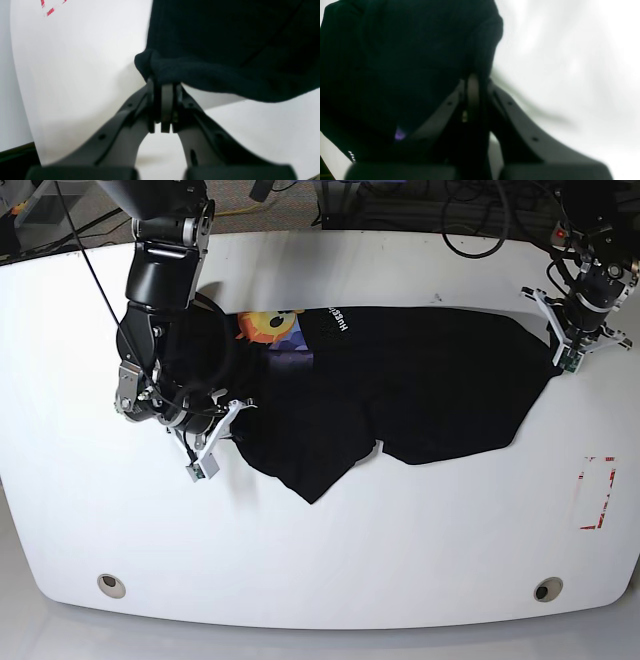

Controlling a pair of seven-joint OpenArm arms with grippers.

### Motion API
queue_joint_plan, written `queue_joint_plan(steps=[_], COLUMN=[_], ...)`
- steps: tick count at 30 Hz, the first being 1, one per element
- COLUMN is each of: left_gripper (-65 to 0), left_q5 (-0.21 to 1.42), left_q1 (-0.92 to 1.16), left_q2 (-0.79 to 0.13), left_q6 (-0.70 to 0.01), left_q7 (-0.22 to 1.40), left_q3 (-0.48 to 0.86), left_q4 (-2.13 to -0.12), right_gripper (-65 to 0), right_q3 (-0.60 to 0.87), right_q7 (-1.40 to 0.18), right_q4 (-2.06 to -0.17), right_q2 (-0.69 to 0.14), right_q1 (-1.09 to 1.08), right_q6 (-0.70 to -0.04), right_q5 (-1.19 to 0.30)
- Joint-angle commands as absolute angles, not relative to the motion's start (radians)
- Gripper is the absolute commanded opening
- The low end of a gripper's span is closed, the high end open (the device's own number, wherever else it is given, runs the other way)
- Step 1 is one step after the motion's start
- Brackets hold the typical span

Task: Fold the T-shirt properly
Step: 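Lift the shirt with both grippers and swing it flat across the table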

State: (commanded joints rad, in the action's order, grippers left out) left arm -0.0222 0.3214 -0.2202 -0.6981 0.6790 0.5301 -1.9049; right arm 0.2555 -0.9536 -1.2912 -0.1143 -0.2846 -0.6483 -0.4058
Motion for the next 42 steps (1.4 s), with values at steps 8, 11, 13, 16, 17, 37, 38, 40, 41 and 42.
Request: queue_joint_plan(steps=[8, 11, 13, 16, 17, 37, 38, 40, 41, 42], left_gripper=[-65.0, -65.0, -65.0, -65.0, -65.0, -65.0, -65.0, -65.0, -65.0, -65.0], left_q5=[-0.139, -0.200, -0.229, -0.262, -0.283, -0.367, -0.367, -0.367, -0.367, -0.367], left_q1=[0.251, 0.200, 0.154, 0.087, 0.053, -0.533, -0.564, -0.618, -0.662, -0.694], left_q2=[-0.213, -0.203, -0.179, -0.151, -0.137, -0.206, -0.217, -0.239, -0.255, -0.266], left_q6=[-0.698, -0.698, -0.698, -0.698, -0.698, -0.698, -0.698, -0.698, -0.698, -0.698], left_q7=[0.734, 0.762, 0.773, 0.785, 0.796, 1.036, 1.038, 1.041, 1.041, 1.041], left_q3=[0.467, 0.417, 0.401, 0.381, 0.360, 0.237, 0.237, 0.237, 0.237, 0.237], left_q4=[-1.937, -1.945, -1.945, -1.943, -1.943, -1.946, -1.946, -1.946, -1.946, -1.946], right_gripper=[-65.0, -65.0, -65.0, -65.0, -65.0, -65.0, -65.0, -65.0, -65.0, -65.0], right_q3=[0.255, 0.257, 0.257, 0.255, 0.255, 0.013, 0.012, 0.010, 0.010, 0.010], right_q7=[-1.036, -1.038, -1.038, -1.038, -1.038, -1.081, -1.092, -1.107, -1.121, -1.130], right_q4=[-1.606, -1.638, -1.646, -1.643, -1.641, -1.498, -1.498, -1.498, -1.498, -1.498], right_q2=[-0.151, -0.194, -0.223, -0.245, -0.260, -0.466, -0.466, -0.466, -0.466, -0.466], right_q1=[-0.168, -0.171, -0.183, -0.242, -0.268, -0.934, -0.969, -1.027, -1.073, -1.104], right_q6=[-0.647, -0.647, -0.647, -0.647, -0.647, -0.650, -0.662, -0.688, -0.698, -0.698], right_q5=[-0.398, -0.398, -0.404, -0.404, -0.397, -0.404, -0.404, -0.404, -0.401, -0.398])
